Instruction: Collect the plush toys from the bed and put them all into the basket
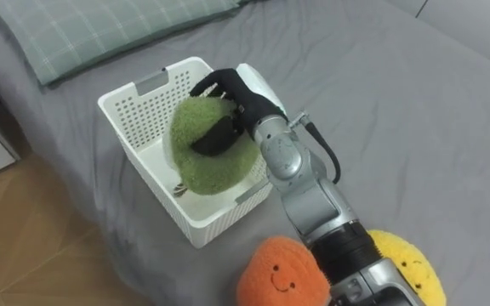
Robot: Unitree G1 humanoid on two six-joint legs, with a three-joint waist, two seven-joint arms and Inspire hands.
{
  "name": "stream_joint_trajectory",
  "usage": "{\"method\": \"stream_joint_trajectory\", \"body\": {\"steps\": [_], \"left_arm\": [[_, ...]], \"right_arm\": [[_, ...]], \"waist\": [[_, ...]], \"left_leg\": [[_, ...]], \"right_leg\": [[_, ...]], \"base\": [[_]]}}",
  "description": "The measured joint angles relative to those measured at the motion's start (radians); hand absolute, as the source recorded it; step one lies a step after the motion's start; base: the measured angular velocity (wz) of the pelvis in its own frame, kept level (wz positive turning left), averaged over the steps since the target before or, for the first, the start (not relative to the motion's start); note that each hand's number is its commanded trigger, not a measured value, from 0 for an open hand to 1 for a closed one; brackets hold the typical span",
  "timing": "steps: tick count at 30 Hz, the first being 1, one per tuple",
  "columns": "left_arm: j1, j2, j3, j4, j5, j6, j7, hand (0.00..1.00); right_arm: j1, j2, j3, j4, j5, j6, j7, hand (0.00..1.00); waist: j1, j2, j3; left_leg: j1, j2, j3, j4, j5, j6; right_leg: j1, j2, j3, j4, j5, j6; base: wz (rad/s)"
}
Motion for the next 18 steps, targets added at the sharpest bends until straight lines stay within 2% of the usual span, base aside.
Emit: {"method": "stream_joint_trajectory", "body": {"steps": [10,18], "left_arm": [[-0.01,-0.003,0.0,0.0,0.001,-0.006,0.024,0.0],[-0.01,-0.002,0.0,0.003,0.001,-0.006,0.024,0.0]], "right_arm": [[0.0,-0.004,0.0,0.01,0.001,-0.029,-0.02,0.0],[0.0,-0.004,0.0,0.01,0.008,-0.033,-0.021,0.0]], "waist": [[-0.001,0.012,0.0025],[-0.001,0.033,-0.0028]], "left_leg": [[0.002,0.002,0.002,0.001,-0.001,0.0],[0.006,0.002,0.002,0.0,0.0,0.0]], "right_leg": [[0.001,-0.001,0.0,0.006,0.002,-0.002],[0.002,-0.002,0.001,0.011,0.002,-0.002]], "base": [[0.0],[0.0]]}}
